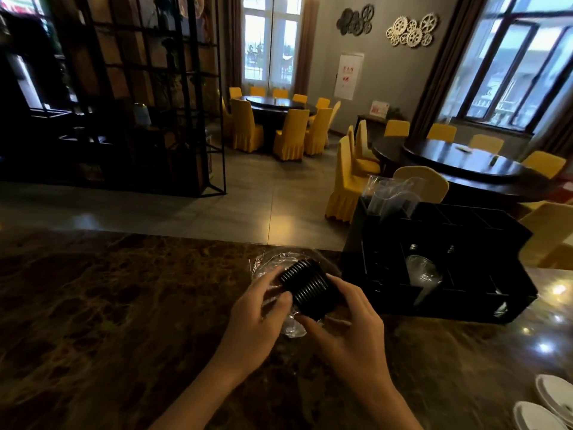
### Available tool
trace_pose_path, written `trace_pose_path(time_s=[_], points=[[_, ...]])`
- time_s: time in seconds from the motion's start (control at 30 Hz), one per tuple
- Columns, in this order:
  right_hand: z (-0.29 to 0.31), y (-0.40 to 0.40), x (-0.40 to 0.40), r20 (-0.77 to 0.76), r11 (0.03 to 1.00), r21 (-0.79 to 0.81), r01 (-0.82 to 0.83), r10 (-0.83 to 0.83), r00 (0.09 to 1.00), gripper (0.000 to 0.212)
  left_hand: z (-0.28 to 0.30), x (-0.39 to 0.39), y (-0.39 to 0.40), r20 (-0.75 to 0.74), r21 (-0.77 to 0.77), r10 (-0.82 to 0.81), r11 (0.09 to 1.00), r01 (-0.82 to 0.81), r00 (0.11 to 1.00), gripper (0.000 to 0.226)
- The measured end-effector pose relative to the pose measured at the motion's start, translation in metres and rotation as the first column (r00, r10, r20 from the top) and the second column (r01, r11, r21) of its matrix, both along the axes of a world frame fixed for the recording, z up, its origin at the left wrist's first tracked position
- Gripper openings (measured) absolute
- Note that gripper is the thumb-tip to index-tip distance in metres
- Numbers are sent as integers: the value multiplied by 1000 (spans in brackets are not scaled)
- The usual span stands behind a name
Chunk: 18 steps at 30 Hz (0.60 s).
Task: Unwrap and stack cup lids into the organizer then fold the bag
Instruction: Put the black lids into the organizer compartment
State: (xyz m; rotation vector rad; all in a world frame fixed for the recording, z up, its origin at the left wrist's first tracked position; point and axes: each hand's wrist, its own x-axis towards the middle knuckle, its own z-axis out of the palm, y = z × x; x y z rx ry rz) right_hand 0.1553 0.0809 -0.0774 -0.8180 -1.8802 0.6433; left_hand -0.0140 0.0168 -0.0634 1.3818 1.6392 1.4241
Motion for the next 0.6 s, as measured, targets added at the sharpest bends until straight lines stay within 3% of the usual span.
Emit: trace_pose_path(time_s=[0.13,0.37,0.5,0.6], points=[[7,-7,16,16,1000,0,0,0,1000,73,-3,8,2,164,17,-72,997,70,984,57],[6,-5,69,45,999,41,2,-4,999,75,-9,49,16,211,-17,-178,982,186,961,60],[7,14,106,53,997,75,16,-20,998,75,-6,86,33,352,8,-168,984,176,921,47],[17,33,131,96,994,104,19,-29,995,71,2,112,48,434,10,-124,991,133,892,52]])
